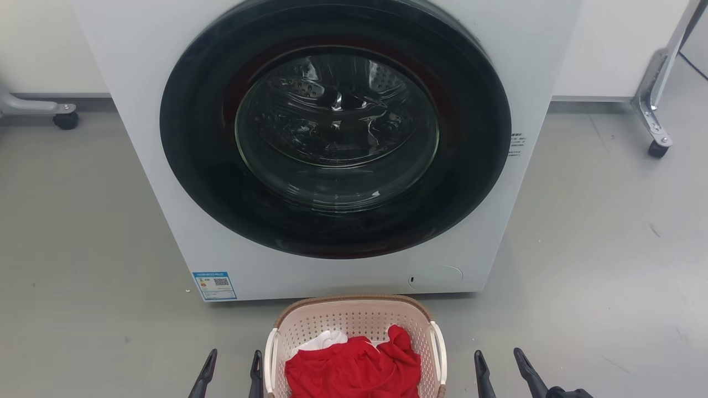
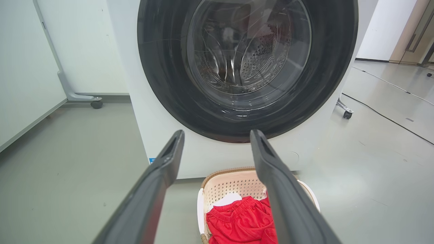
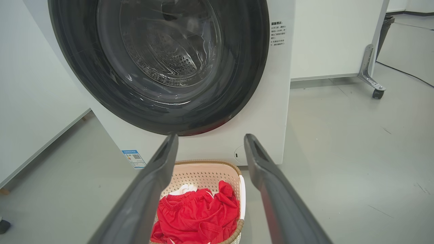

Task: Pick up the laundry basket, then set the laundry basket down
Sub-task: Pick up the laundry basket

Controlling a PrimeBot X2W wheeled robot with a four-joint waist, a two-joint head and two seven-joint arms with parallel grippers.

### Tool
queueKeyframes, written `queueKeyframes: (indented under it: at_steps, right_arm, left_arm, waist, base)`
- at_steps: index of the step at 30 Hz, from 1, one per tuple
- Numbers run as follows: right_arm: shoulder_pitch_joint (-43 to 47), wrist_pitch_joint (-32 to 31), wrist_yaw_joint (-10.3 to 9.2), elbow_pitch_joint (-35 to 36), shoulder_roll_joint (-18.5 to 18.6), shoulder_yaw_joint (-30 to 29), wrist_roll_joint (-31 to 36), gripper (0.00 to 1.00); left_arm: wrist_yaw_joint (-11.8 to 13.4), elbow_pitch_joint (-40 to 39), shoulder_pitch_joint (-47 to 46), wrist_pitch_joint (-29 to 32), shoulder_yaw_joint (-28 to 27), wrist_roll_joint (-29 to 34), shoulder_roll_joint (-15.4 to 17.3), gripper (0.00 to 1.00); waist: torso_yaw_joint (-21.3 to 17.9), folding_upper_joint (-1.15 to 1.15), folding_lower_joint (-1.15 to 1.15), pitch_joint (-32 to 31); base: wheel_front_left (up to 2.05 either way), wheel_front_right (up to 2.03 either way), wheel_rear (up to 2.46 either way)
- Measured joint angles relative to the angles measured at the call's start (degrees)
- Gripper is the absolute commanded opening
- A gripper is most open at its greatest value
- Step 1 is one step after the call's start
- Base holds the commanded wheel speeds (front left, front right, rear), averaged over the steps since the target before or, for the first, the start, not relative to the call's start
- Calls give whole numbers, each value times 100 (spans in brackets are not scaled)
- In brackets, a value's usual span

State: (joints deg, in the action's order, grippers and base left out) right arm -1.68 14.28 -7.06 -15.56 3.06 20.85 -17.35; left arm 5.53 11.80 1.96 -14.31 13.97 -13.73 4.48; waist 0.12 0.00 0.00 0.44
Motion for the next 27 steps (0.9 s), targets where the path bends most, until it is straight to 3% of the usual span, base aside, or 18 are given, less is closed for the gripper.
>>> queueKeyframes:
  at_steps: [27]
  right_arm:
    - [5, 0, 35, 96, -5, -12, 10, 100]
  left_arm:
    - [-55, -21, -1, 0, -71, 21, -45, 100]
  waist:
    - [1, 0, 0, 183]
  base:
    - [0, 0, 0]
